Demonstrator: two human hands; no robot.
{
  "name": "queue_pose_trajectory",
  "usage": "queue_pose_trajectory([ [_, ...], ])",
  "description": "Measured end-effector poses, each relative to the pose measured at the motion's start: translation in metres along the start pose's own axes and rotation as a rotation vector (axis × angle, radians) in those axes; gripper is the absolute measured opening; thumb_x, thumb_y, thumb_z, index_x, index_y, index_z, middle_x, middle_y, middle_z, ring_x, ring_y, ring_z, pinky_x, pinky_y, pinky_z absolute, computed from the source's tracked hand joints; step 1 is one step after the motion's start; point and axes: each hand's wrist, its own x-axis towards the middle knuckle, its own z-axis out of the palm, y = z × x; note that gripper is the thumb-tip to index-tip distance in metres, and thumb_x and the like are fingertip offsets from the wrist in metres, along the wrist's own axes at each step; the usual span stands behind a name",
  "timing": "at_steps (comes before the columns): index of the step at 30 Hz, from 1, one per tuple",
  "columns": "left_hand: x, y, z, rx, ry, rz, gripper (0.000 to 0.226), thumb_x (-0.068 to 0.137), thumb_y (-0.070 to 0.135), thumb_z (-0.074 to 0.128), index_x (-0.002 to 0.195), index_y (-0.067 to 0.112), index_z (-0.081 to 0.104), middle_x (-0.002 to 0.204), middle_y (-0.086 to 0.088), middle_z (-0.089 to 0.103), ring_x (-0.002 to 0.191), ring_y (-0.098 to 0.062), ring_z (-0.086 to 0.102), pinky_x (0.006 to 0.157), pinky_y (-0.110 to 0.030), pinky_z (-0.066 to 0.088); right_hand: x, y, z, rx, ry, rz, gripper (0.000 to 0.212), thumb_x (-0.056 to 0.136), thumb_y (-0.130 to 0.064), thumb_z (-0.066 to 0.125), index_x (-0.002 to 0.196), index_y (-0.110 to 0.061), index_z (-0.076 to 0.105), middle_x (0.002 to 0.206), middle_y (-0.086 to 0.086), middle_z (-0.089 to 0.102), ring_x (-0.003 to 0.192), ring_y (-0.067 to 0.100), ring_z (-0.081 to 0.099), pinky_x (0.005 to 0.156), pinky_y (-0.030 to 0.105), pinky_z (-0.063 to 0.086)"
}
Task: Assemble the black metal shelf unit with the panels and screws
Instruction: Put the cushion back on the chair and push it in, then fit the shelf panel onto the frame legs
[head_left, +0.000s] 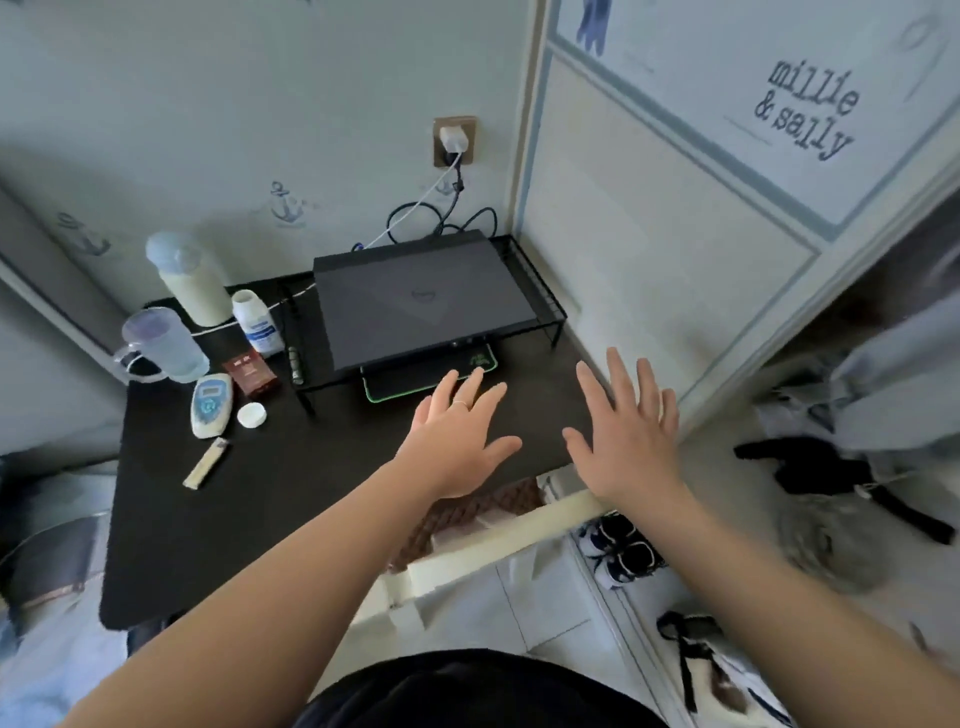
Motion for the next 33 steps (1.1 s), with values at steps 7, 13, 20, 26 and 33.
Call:
queue_pose_trajectory([
  [7,-0.018,-0.022,-0.002,0.072,-0.076,0.264,0.076,0.098,0.067,0.028,0.158,0.036,-0.006,0.166,0.006,-0.017,0.150,-0.024,-0.024,0.121,-0.051,-0.006,-0.064,-0.042,-0.004,0.059,0.055,0.399,0.073,0.099,-0.046,0.044,0.161,-0.035,0.007,0.170,-0.003,-0.009,0.155,0.028,-0.012,0.122,0.057,0.000],
  [13,-0.045,0.007,-0.001,0.086,-0.108,0.508,0.075,0.098,0.067,0.026,0.159,0.035,-0.005,0.167,0.003,-0.015,0.151,-0.026,-0.023,0.121,-0.052,-0.006,-0.144,-0.051,-0.023,0.023,0.073,0.644,0.076,0.099,-0.048,0.049,0.161,-0.034,0.008,0.170,-0.003,-0.008,0.155,0.027,-0.013,0.122,0.055,-0.002],
  [20,-0.082,0.074,0.025,0.159,-0.113,0.786,0.076,0.096,0.068,0.022,0.159,0.034,-0.005,0.167,0.001,-0.016,0.151,-0.027,-0.024,0.120,-0.052,-0.009,-0.249,-0.036,-0.034,-0.028,0.091,0.894,0.072,0.100,-0.051,0.043,0.161,-0.034,0.009,0.170,-0.002,-0.005,0.155,0.027,-0.010,0.123,0.055,-0.002],
  [26,-0.134,0.135,0.056,0.192,-0.187,0.968,0.076,0.096,0.068,0.026,0.158,0.035,-0.001,0.168,0.002,-0.009,0.152,-0.025,-0.020,0.121,-0.050,-0.007,-0.344,-0.024,-0.032,-0.031,0.107,1.094,0.072,0.099,-0.050,0.045,0.160,-0.034,0.011,0.170,-0.002,0.001,0.155,0.030,-0.003,0.123,0.056,0.006],
  [33,-0.170,0.205,0.143,0.349,-0.145,1.146,0.078,0.095,0.070,0.025,0.158,0.034,-0.002,0.167,0.003,-0.010,0.152,-0.026,-0.016,0.122,-0.052,-0.002,-0.429,0.015,0.023,0.040,0.054,1.173,0.070,0.102,-0.050,0.039,0.160,-0.035,0.002,0.170,-0.004,-0.006,0.156,0.030,-0.004,0.123,0.055,0.006],
])
